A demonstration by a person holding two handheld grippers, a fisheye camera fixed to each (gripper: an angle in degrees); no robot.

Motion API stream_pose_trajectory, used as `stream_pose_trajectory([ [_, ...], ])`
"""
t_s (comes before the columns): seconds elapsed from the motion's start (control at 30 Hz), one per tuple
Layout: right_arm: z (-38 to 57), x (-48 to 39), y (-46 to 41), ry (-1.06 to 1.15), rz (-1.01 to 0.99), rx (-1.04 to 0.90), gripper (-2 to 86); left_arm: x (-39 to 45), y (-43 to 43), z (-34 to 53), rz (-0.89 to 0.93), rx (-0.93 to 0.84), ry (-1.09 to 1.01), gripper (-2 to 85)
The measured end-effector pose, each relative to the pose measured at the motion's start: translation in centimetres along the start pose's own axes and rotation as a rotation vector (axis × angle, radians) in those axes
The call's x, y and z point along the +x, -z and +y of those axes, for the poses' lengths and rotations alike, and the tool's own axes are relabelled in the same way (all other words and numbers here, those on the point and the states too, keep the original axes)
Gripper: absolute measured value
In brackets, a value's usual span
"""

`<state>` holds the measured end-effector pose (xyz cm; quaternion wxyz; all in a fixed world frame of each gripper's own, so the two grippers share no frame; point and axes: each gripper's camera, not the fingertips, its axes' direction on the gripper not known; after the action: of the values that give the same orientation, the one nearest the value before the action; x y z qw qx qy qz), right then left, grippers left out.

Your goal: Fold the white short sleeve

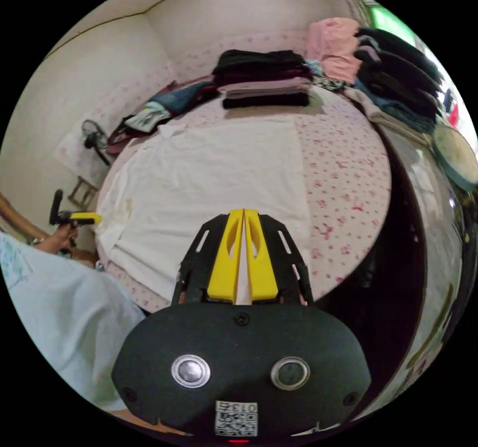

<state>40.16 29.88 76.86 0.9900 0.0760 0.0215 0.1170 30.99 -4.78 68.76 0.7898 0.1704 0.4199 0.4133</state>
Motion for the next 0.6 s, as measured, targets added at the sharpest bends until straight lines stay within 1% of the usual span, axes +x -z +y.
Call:
stream_pose_trajectory([
  [0.03, 0.0, -1.0, -0.2, 0.041, -0.043, -0.004, 1.2, 0.3, -0.4, 0.0, 0.001, -0.010, -0.022, 5.9],
  [0.1, 0.2, -5.2, -1.4, 0.173, -0.175, -0.024, 1.6, 0.8, -1.3, -0.1, -0.008, -0.056, -0.050, 2.4],
  [0.17, 0.7, -8.2, -2.4, 0.263, -0.258, -0.052, 1.7, 1.7, -1.5, 0.2, -0.115, -0.072, -0.107, 1.0],
  [0.2, 1.0, -10.0, -3.2, 0.330, -0.290, -0.096, 1.7, 1.8, -1.5, 0.2, -0.118, -0.082, -0.117, 0.8],
  [0.27, 1.8, -11.5, -4.1, 0.375, -0.246, -0.152, 1.7, 1.8, -1.0, 1.2, -0.145, -0.088, -0.146, 0.4],
  [0.33, 2.7, -11.3, -4.3, 0.359, -0.209, -0.173, 2.0, 1.0, -0.4, 2.6, -0.146, -0.071, -0.108, 0.5],
  [0.43, 4.6, -8.0, -3.6, 0.231, -0.130, -0.183, 3.7, -0.7, 1.0, 5.3, -0.069, 0.022, -0.018, 1.6],
  [0.6, 9.1, -0.1, -0.4, -0.060, 0.052, -0.159, 7.2, -0.6, 2.4, 7.0, -0.023, 0.109, -0.020, 6.4],
])
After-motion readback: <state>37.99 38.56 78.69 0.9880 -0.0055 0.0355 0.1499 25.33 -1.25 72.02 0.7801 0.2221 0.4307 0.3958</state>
